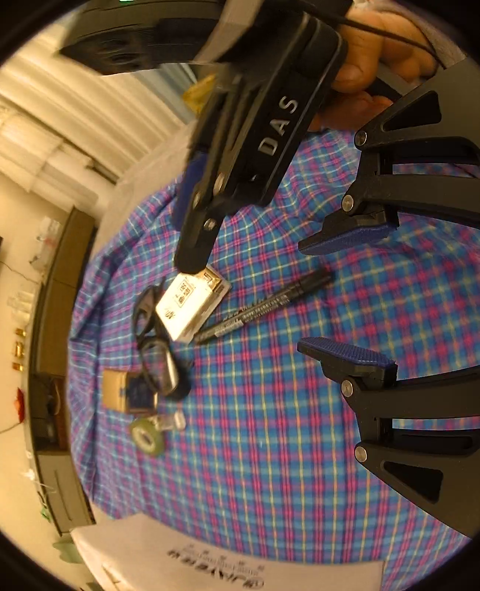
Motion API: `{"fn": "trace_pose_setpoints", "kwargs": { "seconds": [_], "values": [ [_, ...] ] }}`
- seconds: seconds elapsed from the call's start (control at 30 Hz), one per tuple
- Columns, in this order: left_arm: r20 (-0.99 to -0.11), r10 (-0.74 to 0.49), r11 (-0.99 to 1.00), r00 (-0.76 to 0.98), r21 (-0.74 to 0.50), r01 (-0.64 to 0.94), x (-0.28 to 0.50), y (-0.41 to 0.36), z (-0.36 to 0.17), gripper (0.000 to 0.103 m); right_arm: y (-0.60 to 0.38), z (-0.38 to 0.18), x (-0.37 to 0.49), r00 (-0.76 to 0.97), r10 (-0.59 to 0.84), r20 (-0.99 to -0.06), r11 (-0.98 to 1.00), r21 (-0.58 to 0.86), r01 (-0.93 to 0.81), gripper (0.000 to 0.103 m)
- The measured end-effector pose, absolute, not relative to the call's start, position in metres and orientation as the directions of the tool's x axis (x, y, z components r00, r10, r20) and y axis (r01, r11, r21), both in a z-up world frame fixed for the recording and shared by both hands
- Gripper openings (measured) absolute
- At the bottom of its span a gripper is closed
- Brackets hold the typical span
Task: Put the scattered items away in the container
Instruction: 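Move left gripper to the black marker while right gripper reaches the tissue pack, then close left gripper on the black marker while right gripper grasps the tissue pack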
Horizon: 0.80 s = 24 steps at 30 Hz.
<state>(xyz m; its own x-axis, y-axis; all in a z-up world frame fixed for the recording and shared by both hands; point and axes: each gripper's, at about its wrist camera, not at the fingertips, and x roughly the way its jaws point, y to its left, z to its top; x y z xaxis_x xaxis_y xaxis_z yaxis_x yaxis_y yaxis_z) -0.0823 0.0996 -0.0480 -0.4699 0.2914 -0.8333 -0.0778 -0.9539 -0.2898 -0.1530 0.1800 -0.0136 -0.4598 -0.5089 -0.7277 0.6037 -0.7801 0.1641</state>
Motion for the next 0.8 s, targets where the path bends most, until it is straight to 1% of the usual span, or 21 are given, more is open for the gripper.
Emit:
{"fn": "trace_pose_setpoints", "kwargs": {
  "seconds": [0.27,0.3,0.37,0.43,0.47,0.5,0.53,0.57,0.6,0.8],
  "values": [
    [-0.858,0.173,-0.981,-0.483,-0.196,-0.002,-0.109,0.116,-0.080,0.049,0.161,-0.050,-0.197,-0.389,-0.437,-0.811,-0.725,0.062,0.686,0.054],
    [-0.853,0.162,-0.983,-0.497,-0.185,-0.002,-0.110,0.117,-0.082,0.049,0.159,-0.056,-0.202,-0.382,-0.430,-0.818,-0.721,0.056,0.691,0.055],
    [-0.844,0.141,-0.988,-0.518,-0.155,-0.016,-0.112,0.121,-0.083,0.049,0.155,-0.064,-0.208,-0.385,-0.415,-0.824,-0.717,0.036,0.696,0.059],
    [-0.839,0.129,-0.991,-0.528,-0.134,-0.029,-0.114,0.123,-0.084,0.048,0.154,-0.073,-0.213,-0.381,-0.407,-0.830,-0.716,0.031,0.698,0.059],
    [-0.838,0.118,-0.993,-0.532,-0.115,-0.039,-0.114,0.124,-0.084,0.046,0.155,-0.077,-0.215,-0.375,-0.405,-0.834,-0.718,0.037,0.695,0.059],
    [-0.837,0.102,-0.995,-0.537,-0.091,-0.048,-0.114,0.125,-0.084,0.031,0.155,-0.080,-0.217,-0.374,-0.403,-0.835,-0.721,0.039,0.691,0.057],
    [-0.836,0.094,-0.996,-0.541,-0.075,-0.056,-0.114,0.126,-0.085,0.022,0.157,-0.082,-0.216,-0.379,-0.406,-0.832,-0.722,0.037,0.691,0.055],
    [-0.834,0.097,-0.995,-0.543,-0.076,-0.062,-0.114,0.125,-0.085,0.020,0.159,-0.082,-0.215,-0.387,-0.410,-0.826,-0.722,0.035,0.691,0.054],
    [-0.833,0.108,-0.994,-0.543,-0.087,-0.065,-0.113,0.123,-0.085,0.015,0.162,-0.081,-0.214,-0.386,-0.415,-0.824,-0.726,0.044,0.686,0.054],
    [-0.833,0.132,-0.991,-0.537,-0.122,-0.054,-0.103,0.109,-0.082,0.014,0.190,-0.068,-0.205,-0.376,-0.480,-0.793,-0.759,0.160,0.632,0.053]
  ]
}}
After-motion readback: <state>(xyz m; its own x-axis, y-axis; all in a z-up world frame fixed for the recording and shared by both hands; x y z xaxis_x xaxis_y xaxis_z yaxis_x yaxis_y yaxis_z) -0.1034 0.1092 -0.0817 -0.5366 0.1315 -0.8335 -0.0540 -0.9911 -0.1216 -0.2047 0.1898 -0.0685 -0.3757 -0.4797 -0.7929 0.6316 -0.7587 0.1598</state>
